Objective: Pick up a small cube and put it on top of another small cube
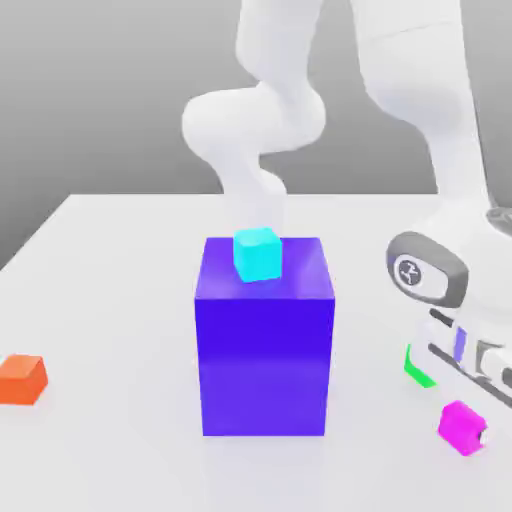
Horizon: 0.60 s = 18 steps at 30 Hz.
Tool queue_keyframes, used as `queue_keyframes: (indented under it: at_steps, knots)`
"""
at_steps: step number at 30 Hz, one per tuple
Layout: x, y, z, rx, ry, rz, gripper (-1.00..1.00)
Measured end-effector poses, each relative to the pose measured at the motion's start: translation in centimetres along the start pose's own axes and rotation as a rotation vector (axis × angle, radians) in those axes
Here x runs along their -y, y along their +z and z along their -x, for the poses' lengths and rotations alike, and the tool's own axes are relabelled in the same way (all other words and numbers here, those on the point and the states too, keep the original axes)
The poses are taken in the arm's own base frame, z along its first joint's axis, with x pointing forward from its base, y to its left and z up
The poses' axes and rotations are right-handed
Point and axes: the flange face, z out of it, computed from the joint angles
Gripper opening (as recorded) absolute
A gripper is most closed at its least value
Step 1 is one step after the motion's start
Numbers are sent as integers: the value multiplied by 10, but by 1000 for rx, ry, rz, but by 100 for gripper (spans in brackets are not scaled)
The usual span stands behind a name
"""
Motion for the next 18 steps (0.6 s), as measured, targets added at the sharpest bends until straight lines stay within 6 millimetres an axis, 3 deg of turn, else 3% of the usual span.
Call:
queue_keyframes:
  at_steps: [3, 6, 14, 18]
  knots:
    - [2, -35, 1, 1, 4, 0, -100]
    - [25, -54, 3, -1, 116, -4, -100]
    - [97, -84, 21, -1, 469, -7, -100]
    - [122, -91, 40, 1, 665, -1, -100]
